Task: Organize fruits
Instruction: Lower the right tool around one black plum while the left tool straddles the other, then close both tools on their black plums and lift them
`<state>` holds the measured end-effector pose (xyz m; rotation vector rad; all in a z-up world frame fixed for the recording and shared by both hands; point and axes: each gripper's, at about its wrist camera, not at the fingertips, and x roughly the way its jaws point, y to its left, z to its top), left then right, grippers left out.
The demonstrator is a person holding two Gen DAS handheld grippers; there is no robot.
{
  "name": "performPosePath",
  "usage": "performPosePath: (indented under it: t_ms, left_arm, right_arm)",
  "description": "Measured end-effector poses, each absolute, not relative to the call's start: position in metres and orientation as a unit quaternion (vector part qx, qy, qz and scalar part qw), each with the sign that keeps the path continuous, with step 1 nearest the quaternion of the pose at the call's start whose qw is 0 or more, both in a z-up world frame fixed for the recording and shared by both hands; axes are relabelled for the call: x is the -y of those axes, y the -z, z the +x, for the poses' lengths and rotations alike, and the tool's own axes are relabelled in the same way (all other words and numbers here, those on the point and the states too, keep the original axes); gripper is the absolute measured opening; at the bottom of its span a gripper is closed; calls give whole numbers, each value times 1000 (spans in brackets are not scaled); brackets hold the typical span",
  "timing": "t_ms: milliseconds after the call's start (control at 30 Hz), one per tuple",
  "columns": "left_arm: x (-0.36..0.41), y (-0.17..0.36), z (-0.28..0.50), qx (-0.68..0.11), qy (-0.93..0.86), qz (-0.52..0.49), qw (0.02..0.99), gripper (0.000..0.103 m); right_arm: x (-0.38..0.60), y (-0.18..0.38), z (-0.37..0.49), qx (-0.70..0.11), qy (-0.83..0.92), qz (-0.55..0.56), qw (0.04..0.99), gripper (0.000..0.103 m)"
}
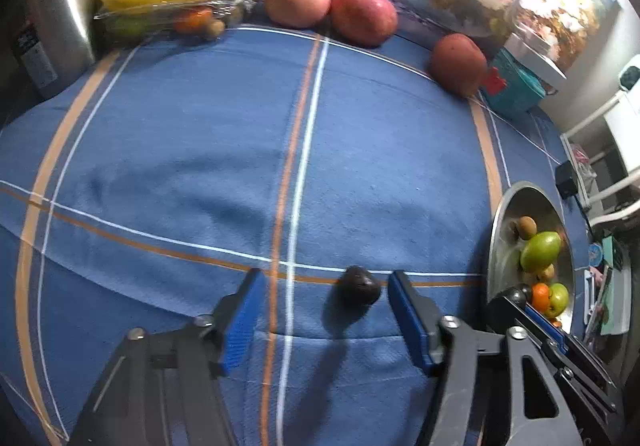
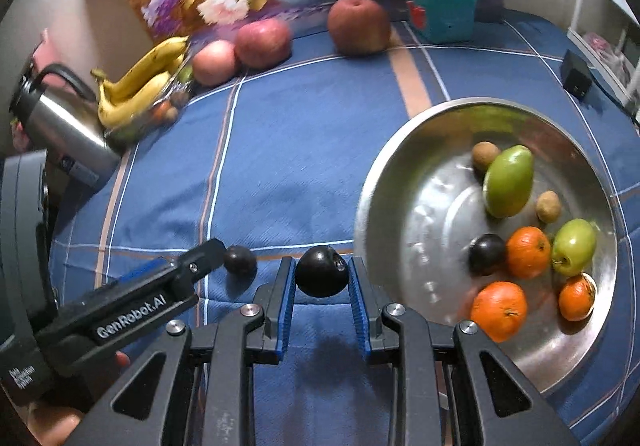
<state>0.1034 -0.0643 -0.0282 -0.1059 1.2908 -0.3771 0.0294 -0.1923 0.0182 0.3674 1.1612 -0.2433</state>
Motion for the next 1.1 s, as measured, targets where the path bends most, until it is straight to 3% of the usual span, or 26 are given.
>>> performPosePath:
  t_ms: [133,300,700,1100]
  left_arm:
    - [71,29,101,-597,186,-45,779,48]
    - [77,32,99,-599,196,-44,775,40]
    - [90,38,101,-599,204,-37,773,26]
    - [84,31,99,-596,206,-40,775,23]
  right_arm:
    - [196,-18,30,-543,117,180,812,27]
    - [194,-17,30,-544,113,180,812,27]
    - [194,-17,29,-543,110,181,812,27]
    - [194,-17,29,-544,109,180,813,27]
